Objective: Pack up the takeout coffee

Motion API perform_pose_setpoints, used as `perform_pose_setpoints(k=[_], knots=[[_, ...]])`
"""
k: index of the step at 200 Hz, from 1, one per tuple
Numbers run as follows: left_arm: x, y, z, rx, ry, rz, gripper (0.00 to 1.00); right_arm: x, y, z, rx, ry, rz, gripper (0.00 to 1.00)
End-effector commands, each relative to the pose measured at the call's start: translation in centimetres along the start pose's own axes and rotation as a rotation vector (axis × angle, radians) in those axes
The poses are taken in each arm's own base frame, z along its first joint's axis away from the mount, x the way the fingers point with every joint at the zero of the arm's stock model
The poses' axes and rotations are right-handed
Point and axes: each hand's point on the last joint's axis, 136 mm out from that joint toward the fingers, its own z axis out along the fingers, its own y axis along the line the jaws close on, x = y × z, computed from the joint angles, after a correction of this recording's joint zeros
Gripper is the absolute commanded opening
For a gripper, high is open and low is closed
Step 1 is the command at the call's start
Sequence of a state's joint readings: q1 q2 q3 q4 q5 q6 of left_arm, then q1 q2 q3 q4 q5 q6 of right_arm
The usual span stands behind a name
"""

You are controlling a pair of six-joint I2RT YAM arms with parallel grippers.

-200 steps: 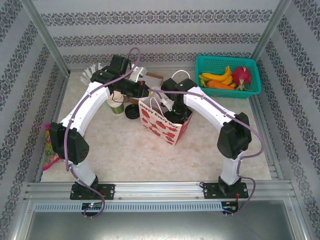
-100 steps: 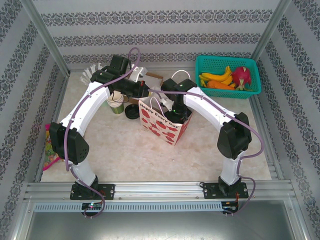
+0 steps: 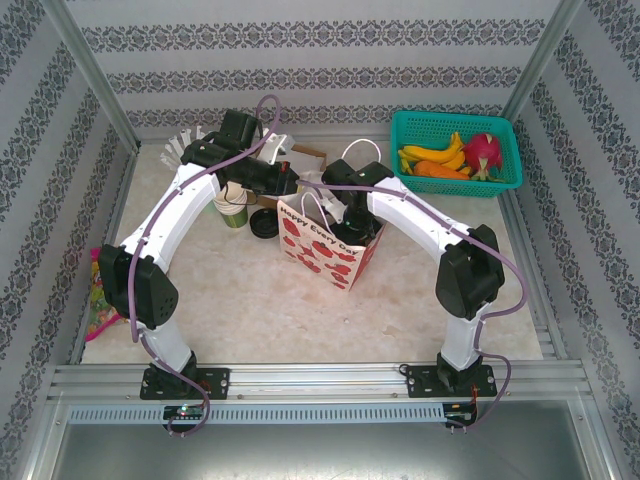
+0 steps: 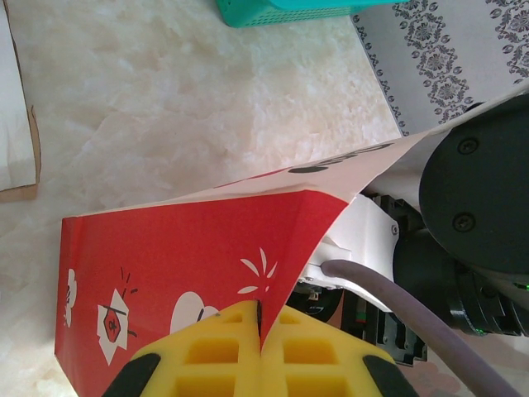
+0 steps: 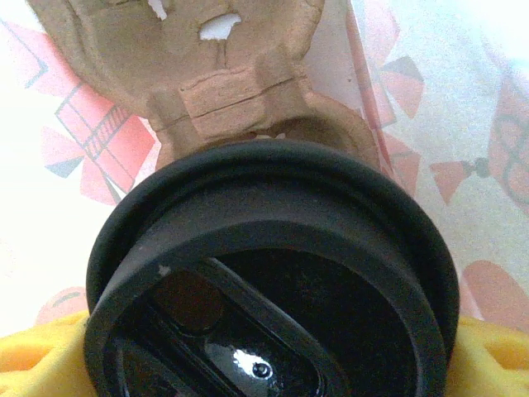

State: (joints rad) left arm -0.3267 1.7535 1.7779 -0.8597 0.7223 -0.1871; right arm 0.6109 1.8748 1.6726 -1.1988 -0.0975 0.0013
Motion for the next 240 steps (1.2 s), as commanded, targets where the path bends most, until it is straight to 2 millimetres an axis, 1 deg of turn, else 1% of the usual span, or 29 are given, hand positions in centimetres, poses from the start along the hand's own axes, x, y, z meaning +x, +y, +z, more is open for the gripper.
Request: perform_pose_setpoints(k=[1, 60, 96, 179, 240], knots=[[-0.4, -0.1, -0.5, 0.006, -0.012, 0.017, 0.00, 0.0, 0.0, -0.5, -0.003, -0.028, 0.012, 0.53], [-0.3, -0.1, -0.4, 0.007, -0.012, 0.015, 0.00, -0.5, -0.1, -0.7, 0.005, -0.070, 0.015, 0.52], [-0.3, -0.1, -0.5, 0.008, -0.011, 0.014, 0.00, -0.4, 0.0, -0.3, -0.001, -0.060, 0.016, 0.52], [-0.1, 0.0, -0.4, 0.005, -0.009, 0.011, 0.00, -0.5, 0.0, -0.2, -0.003, -0.060, 0.016, 0.52], [0.0, 0.0, -0.4, 0.005, -0.006, 0.007, 0.00, -0.1, -0.2, 1.4, 0.005, -0.021, 0.027, 0.51]])
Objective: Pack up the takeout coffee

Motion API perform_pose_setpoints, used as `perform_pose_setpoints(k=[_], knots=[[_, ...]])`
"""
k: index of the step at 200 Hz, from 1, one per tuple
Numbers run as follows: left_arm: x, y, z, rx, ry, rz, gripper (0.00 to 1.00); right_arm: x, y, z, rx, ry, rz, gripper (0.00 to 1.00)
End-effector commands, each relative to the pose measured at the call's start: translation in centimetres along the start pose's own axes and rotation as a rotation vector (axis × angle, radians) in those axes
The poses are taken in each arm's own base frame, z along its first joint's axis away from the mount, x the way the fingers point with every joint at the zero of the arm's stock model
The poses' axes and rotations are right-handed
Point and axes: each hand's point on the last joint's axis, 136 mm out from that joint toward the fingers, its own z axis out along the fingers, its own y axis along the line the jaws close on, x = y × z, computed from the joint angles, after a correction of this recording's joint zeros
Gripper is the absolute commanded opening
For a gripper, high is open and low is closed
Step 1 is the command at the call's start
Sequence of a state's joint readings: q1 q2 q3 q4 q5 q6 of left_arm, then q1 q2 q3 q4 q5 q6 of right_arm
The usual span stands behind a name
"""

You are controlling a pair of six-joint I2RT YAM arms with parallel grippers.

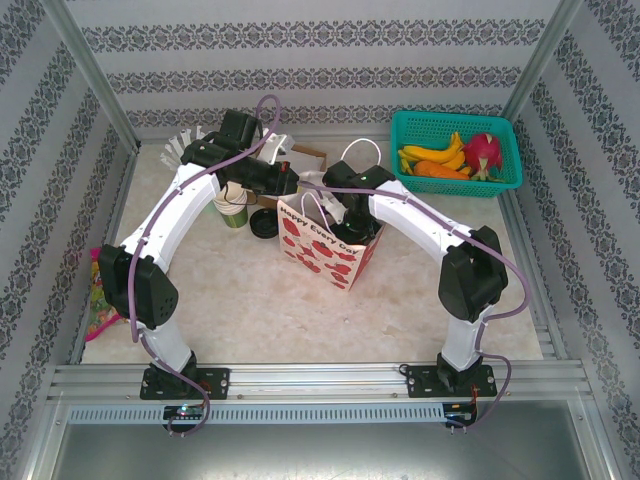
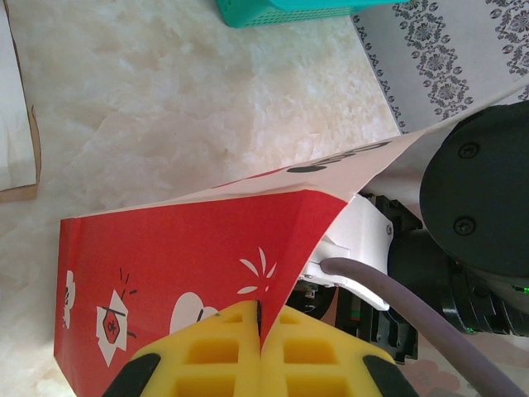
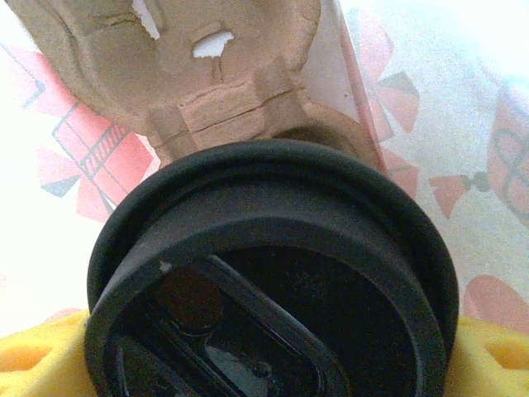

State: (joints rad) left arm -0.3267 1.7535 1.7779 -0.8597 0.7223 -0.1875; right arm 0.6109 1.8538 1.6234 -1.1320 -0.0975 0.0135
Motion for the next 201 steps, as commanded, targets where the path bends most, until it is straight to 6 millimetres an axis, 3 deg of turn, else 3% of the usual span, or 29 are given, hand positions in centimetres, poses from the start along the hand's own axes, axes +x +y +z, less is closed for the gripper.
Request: perform_pose_setpoints(k=[1, 101, 201], knots=[[0.0, 0.0, -0.4, 0.005, -0.005, 0.008, 0.00, 0.4, -0.1, 0.9, 0.006, 0.019, 0.018, 0.51], [-0.1, 0.0, -0.4, 0.006, -0.007, 0.011, 0.00, 1.2, -0.5, 2.3, 0.028, 0.071, 0.013, 0.51], [-0.2, 0.0, -0.4, 0.000, -0.009, 0.012, 0.00, 3.1, -2.1, 3.7, 0.122, 0.196, 0.030, 0.50]])
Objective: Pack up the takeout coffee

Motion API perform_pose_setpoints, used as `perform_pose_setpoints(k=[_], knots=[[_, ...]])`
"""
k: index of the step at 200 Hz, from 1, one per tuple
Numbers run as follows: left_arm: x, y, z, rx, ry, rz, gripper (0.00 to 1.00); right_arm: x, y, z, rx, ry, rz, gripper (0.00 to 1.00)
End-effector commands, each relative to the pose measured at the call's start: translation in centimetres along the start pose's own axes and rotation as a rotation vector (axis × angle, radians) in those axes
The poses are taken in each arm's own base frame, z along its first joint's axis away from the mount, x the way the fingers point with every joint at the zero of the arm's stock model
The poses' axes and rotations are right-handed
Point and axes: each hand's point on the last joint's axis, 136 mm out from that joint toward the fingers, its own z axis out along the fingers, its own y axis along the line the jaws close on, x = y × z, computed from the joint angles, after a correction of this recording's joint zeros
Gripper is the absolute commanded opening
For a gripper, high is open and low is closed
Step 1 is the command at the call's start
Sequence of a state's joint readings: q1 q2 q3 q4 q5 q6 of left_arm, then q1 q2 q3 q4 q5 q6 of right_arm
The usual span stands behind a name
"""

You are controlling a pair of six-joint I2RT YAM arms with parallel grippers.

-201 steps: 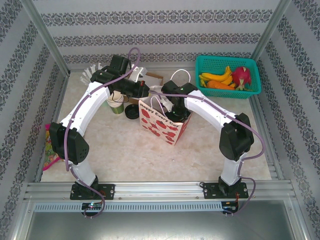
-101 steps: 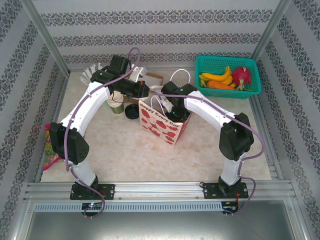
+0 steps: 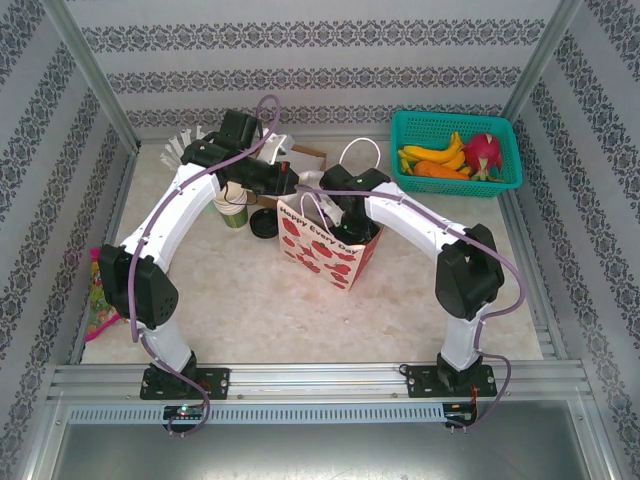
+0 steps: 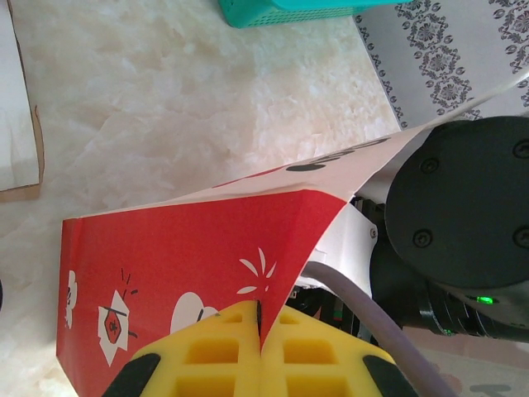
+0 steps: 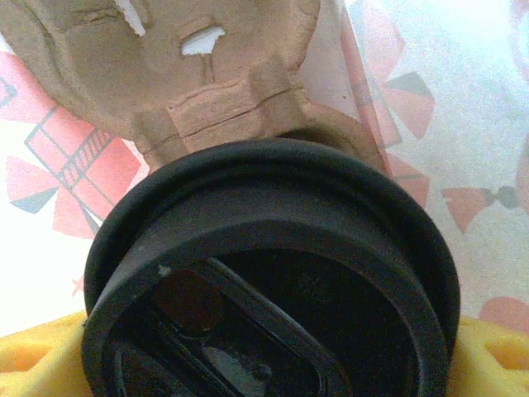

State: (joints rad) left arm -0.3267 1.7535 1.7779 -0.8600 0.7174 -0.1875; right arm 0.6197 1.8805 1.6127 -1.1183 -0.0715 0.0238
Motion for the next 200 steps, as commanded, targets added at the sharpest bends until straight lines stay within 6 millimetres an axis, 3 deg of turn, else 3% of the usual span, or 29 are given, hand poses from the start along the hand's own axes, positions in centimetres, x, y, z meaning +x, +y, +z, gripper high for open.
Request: perform_pose_setpoints(k=[1, 81, 200], knots=[[-0.2, 0.0, -0.4, 0.006, -0.008, 0.011, 0.00, 3.0, -1.9, 2.6, 0.097, 0.175, 0.026, 0.50], [-0.2, -0.5, -0.7, 0.019, -0.013, 0.015, 0.00, 4.1, -2.4, 3.7, 0.135, 0.278, 0.053, 0.50], [0.0, -0.8, -0.7, 0.037, -0.011, 0.016, 0.00, 3.9, -2.1, 6.2, 0.127, 0.303, 0.081, 0.50]])
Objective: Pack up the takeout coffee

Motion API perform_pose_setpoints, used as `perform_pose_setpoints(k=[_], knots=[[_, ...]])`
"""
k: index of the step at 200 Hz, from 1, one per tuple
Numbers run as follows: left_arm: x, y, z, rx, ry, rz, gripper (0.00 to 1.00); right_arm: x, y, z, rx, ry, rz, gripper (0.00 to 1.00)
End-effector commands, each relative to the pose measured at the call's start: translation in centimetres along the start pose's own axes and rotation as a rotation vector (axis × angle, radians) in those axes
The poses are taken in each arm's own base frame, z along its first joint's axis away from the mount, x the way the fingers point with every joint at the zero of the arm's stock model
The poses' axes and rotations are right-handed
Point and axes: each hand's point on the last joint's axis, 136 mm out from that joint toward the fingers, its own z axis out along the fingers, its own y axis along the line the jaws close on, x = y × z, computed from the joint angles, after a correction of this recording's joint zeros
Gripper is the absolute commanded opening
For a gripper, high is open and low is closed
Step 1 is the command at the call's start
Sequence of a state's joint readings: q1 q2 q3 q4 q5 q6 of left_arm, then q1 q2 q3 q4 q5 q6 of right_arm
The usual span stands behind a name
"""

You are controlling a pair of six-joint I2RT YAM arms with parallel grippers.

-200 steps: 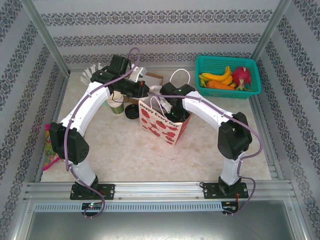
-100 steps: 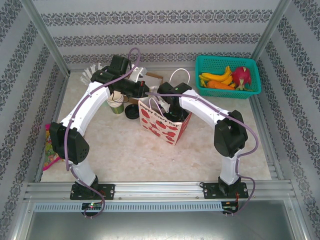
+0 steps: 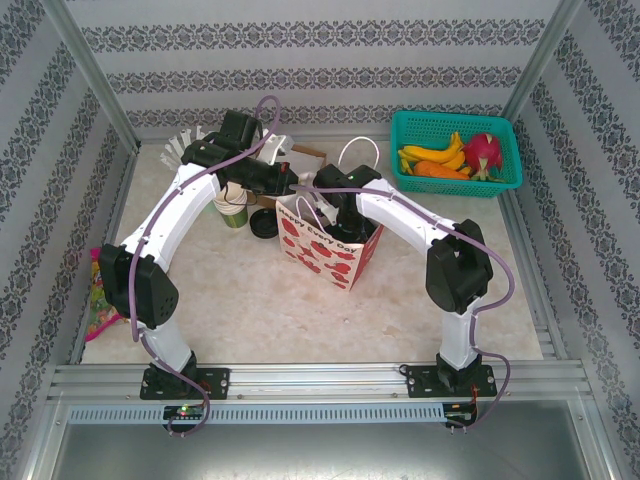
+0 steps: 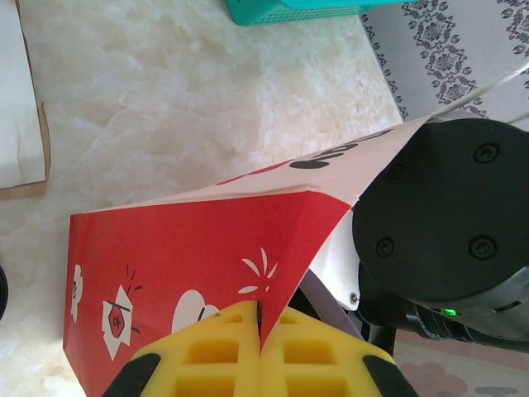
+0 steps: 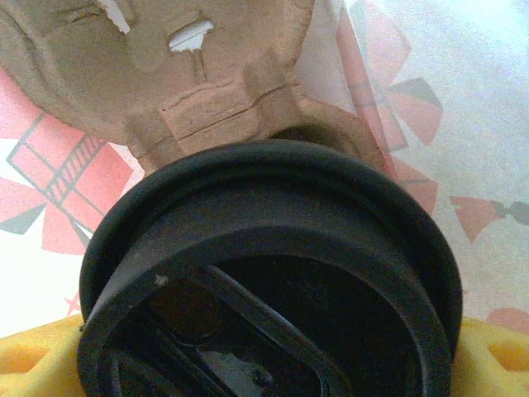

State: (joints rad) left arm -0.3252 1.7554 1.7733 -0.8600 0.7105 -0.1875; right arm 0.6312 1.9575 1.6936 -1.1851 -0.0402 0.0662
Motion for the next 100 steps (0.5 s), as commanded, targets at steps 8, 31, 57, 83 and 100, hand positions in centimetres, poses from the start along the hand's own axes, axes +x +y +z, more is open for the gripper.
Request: perform_pose_setpoints(k=[8, 31, 57, 83, 100], knots=[[-0.07, -0.99, -0.79, 0.042, -0.013, 0.019, 0.00, 3.72, -1.86, 5.77, 0.096, 0.239, 0.045, 0.50], [-0.03, -0.95, -0.76, 0.040, -0.012, 0.016, 0.00, 3.64, -1.85, 5.93, 0.095, 0.242, 0.043, 0.50], [-0.12, -1.01, -0.85, 0.040, -0.014, 0.018, 0.00, 3.83, -2.03, 6.04, 0.105, 0.254, 0.040, 0.50], [-0.09, -0.98, -0.95, 0.037, -0.016, 0.018, 0.00, 4.32, -2.19, 6.23, 0.115, 0.280, 0.037, 0.50], [0.04, -0.99, -0.87, 0.041, -0.012, 0.013, 0.00, 4.32, -2.20, 6.26, 0.118, 0.282, 0.034, 0.50]])
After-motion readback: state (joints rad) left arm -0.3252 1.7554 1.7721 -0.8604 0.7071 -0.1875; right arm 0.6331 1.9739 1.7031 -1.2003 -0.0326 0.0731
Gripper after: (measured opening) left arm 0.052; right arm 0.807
